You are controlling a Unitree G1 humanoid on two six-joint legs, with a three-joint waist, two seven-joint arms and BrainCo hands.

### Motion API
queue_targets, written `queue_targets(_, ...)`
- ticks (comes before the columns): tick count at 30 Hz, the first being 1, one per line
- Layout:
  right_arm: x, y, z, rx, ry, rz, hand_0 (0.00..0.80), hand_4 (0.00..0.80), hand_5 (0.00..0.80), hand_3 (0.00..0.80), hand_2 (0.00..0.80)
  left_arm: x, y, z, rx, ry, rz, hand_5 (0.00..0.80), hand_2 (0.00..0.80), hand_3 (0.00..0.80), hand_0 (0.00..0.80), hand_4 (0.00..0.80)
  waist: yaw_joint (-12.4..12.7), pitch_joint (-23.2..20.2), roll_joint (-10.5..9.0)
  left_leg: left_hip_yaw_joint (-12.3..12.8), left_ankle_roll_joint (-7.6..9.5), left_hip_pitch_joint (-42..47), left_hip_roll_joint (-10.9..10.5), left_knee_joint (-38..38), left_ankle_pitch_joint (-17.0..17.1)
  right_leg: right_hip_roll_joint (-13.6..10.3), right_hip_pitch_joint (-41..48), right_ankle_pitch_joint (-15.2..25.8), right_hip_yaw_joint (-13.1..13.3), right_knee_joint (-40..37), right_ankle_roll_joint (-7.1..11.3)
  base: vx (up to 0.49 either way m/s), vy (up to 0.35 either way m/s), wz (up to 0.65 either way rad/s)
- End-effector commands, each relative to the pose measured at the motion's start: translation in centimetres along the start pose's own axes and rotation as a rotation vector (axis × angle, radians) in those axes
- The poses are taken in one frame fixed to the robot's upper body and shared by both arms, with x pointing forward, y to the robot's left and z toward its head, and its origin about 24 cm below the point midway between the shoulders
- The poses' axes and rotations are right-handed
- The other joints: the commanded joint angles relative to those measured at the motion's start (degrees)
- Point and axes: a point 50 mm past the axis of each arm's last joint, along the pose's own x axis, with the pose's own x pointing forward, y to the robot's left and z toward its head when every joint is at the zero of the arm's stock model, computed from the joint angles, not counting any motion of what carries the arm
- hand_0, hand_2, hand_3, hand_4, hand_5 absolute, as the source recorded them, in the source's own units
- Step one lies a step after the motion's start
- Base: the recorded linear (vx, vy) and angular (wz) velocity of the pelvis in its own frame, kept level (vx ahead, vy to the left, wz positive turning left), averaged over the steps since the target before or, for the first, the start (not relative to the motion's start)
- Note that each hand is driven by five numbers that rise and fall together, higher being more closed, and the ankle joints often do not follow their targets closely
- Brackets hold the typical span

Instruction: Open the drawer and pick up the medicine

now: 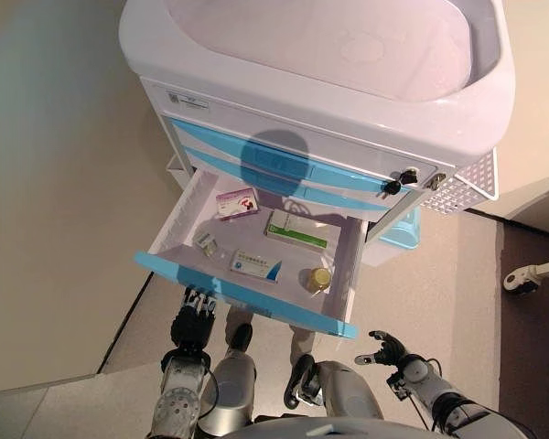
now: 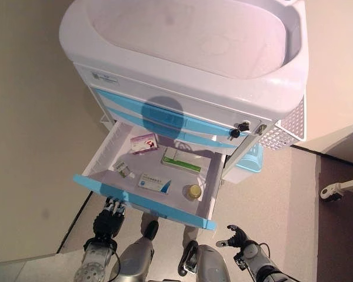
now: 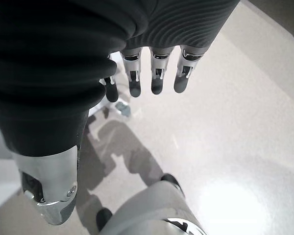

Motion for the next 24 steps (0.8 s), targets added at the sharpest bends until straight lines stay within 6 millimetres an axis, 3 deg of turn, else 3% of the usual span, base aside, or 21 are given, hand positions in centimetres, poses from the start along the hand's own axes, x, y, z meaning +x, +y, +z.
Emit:
queue_targets(1, -1.3, 0.7, -5.1, -0.078, 0.18, 0.043, 0.0, 0.0, 0.0, 0.0, 0.0, -4.0, -13.1, 8.5, -0.025, -0.476, -0.782, 0.8, 0.8, 0.8, 0.8, 0.8, 1.77, -16.85, 3.31, 0.78, 5.49, -1.46, -6.23, 6.0, -5.11, -0.32, 3.54, 9.45, 2.63, -10.76, 4.69, 0.04, 0.0, -0.05)
queue_targets(7, -1.5, 0.7, -5.9, -0.051, 0.22, 0.02, 0.0, 0.0, 0.0, 0.0, 0.0, -4.8, -11.6, 9.5, -0.179, -0.583, -0.705, 0.8, 0.8, 0.8, 0.8, 0.8, 2.85, -17.7, 3.6, 1.14, 5.62, -0.17, -6.5, 5.4, -5.4, -0.69, 5.04, 9.7, 2.88, -12.04, 5.25, 0.018, 0.003, -0.03)
queue_targets(15, -1.9, 1.0, -6.7, -0.038, 0.25, 0.014, 0.0, 0.0, 0.0, 0.0, 0.0, -5.4, -10.6, 10.8, -0.251, -0.685, -0.65, 0.8, 0.8, 0.8, 0.8, 0.8, 3.42, -18.23, 3.84, 1.18, 5.63, 0.3, -6.91, 4.45, -5.3, -1.27, 5.59, 10.17, 2.52, -12.98, 5.8, 0.0, 0.0, 0.0)
queue_targets(24, -1.7, 0.5, -6.3, -0.03, 0.244, -0.018, 0.0, 0.0, 0.0, 0.0, 0.0, -5.3, -5.9, 12.0, -0.349, -0.826, -0.4, 0.8, 0.8, 0.8, 0.8, 0.8, 3.95, -18.02, 4.54, 2.63, 6.01, 0.38, -6.83, 3.19, -4.96, -1.27, 5.14, 11.39, 3.99, -14.37, 6.47, 0.001, 0.002, 0.0)
